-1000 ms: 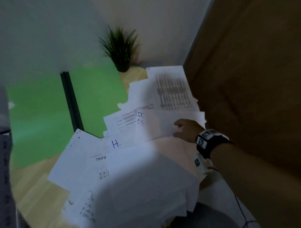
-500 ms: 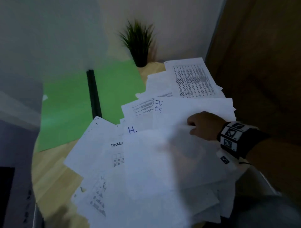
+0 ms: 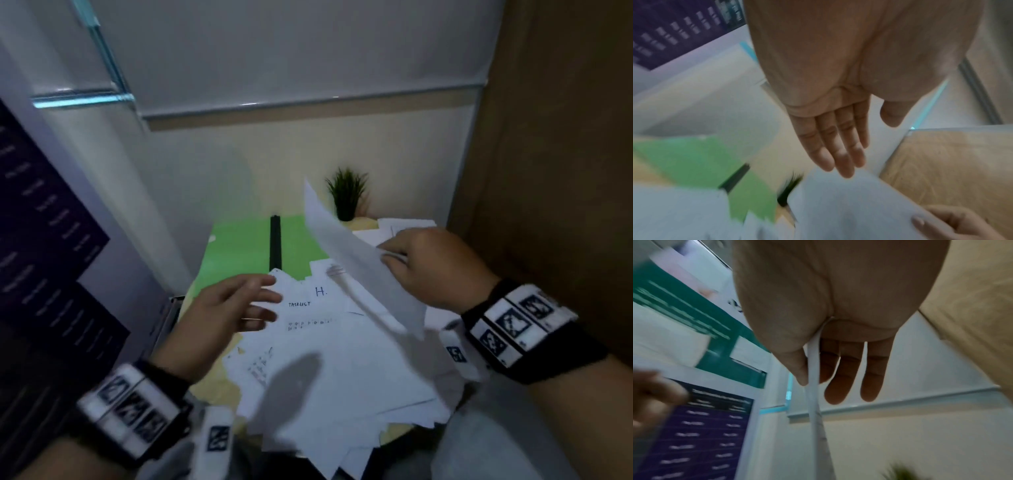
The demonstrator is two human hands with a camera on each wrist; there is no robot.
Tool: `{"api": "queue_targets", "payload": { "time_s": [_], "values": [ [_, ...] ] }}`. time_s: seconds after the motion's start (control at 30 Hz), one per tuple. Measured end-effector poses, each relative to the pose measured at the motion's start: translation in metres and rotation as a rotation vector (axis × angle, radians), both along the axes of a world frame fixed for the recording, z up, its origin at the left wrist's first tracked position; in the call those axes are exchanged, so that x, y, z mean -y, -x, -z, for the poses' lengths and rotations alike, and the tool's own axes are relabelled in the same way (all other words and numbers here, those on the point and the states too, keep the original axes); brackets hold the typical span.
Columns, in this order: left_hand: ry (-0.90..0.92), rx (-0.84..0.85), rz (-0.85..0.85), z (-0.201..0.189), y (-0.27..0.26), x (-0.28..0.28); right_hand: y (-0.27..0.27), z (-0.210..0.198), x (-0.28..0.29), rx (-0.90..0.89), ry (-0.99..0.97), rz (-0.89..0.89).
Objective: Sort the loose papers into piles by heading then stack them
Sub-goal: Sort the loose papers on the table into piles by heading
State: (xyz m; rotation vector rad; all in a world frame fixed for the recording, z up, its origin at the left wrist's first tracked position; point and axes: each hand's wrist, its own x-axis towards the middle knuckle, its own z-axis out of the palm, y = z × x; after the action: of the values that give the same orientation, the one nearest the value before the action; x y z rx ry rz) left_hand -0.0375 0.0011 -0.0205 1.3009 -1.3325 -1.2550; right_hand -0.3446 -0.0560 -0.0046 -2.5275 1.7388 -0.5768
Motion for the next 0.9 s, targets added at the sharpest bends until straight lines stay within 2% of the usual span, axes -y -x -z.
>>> {"api": "queue_targets", "payload": {
  "time_s": [0.07,0.17,0.23,0.3,0.4,0.5,0.57,0.67,0.83,0.9],
  "values": [
    [-0.154,-0.187,-0.068,0.013,0.021,-0.003,-0.027,-0.009,-0.038,-0.152,0.031,-0.099],
    [-0.295,-0.336,-0.051,0.026,0.038,-0.014,-0.069,-0.012,-0.096,-0.312,0.155,-0.241],
    [-0.284,-0.33,-0.029,0.034,0.038,-0.022,-0.092,-0.007,-0.127,-0.359,0.19,-0.317],
    [-0.279,-0.308,-0.079,0.043,0.03,-0.029,-0.104,0.001,-0.147,-0.408,0.202,-0.371],
    [-0.284,-0.233,-0.15,0.052,0.011,-0.037,-0.11,0.002,-0.155,-0.446,0.008,-0.4],
    [-0.285,-0.155,-0.242,0.057,-0.008,-0.035,-0.094,-0.011,-0.135,-0.29,-0.285,-0.276],
    [-0.26,-0.135,-0.281,0.058,-0.021,-0.029,-0.071,-0.009,-0.107,-0.215,-0.338,-0.17],
    [-0.183,-0.071,-0.295,0.059,-0.032,-0.015,-0.022,0.009,-0.048,-0.218,-0.405,0.016],
    [-0.027,0.056,-0.246,0.079,-0.032,0.012,0.041,0.087,0.046,-0.412,-0.584,0.202],
    [-0.058,0.054,-0.272,0.099,-0.035,0.023,0.055,0.126,0.071,-0.456,-0.639,0.248]
  ]
}}
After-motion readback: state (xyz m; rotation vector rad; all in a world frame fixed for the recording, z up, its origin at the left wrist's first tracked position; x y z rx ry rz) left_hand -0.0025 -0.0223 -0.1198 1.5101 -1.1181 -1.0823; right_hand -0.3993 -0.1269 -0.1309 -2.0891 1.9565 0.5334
